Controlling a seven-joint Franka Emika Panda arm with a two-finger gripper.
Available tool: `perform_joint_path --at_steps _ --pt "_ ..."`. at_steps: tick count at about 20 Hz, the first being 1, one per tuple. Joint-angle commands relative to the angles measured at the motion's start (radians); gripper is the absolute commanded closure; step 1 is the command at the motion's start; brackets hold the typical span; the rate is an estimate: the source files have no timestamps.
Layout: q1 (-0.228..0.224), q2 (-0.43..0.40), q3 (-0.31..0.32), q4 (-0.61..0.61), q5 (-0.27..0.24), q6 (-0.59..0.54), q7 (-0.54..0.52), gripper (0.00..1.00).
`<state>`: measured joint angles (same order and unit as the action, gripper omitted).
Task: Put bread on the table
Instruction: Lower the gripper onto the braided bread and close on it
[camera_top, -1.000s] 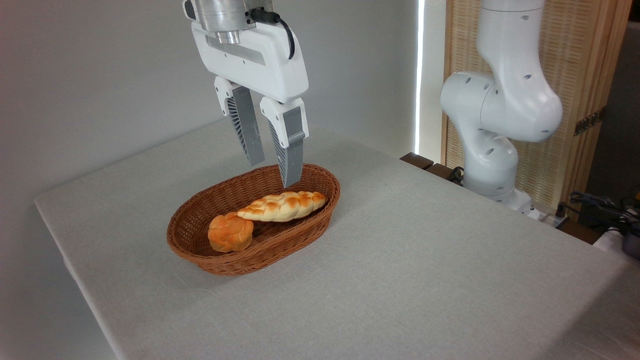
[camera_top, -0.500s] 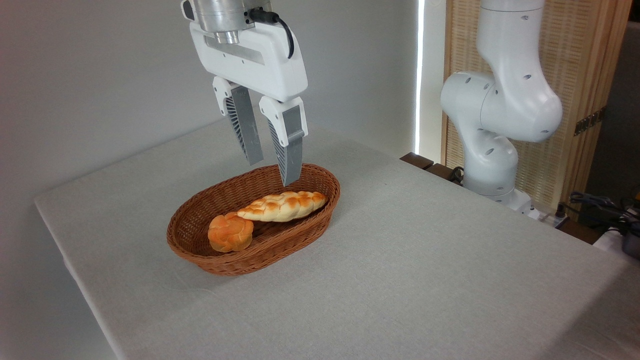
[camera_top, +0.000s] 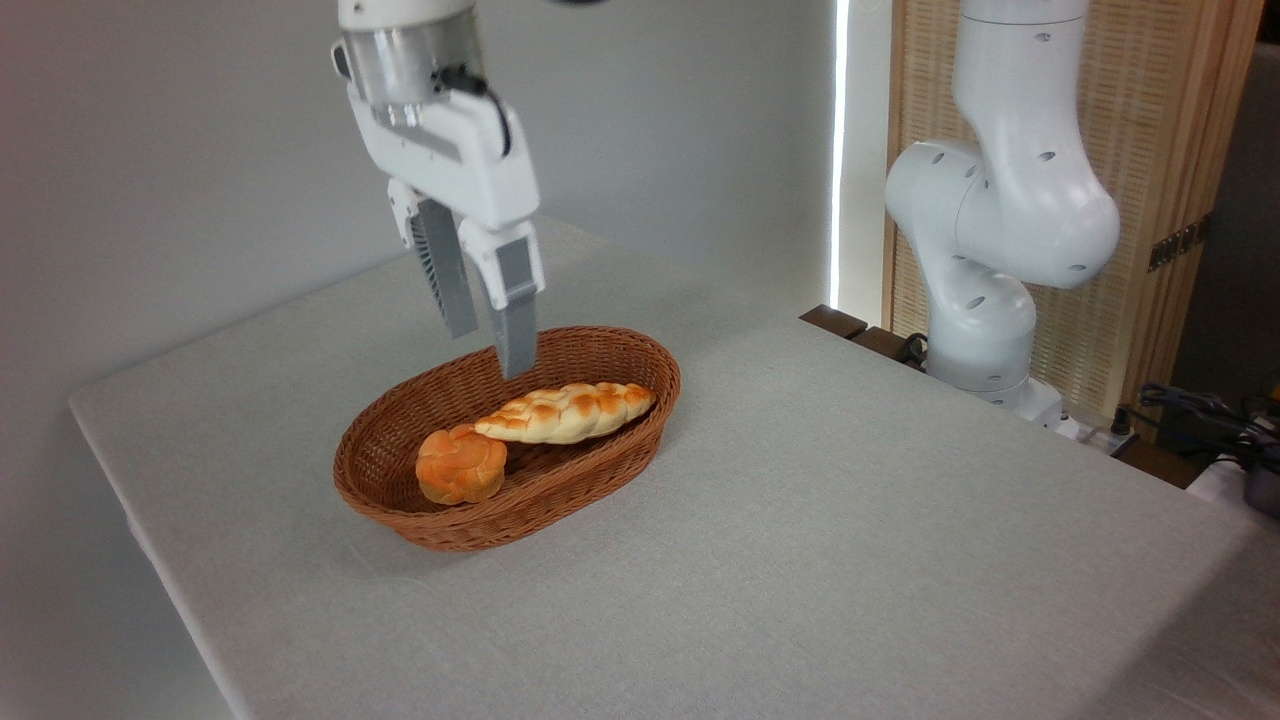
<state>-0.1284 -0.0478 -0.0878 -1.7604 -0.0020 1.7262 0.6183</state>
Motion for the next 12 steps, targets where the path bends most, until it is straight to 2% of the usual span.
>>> perform_joint_path --at_steps 1,5,9,12 --pt "-0.007 -0.015 -0.045 -0.097 0.003 0.045 -0.008 0.0" --pt "-0.007 -0.014 -0.113 -0.178 0.013 0.05 -0.008 0.0" --pt "-0.007 -0.014 -0.151 -0.234 0.074 0.05 -0.008 0.0" --pt "-0.007 -0.011 -0.174 -0.27 0.076 0.068 -0.008 0.0"
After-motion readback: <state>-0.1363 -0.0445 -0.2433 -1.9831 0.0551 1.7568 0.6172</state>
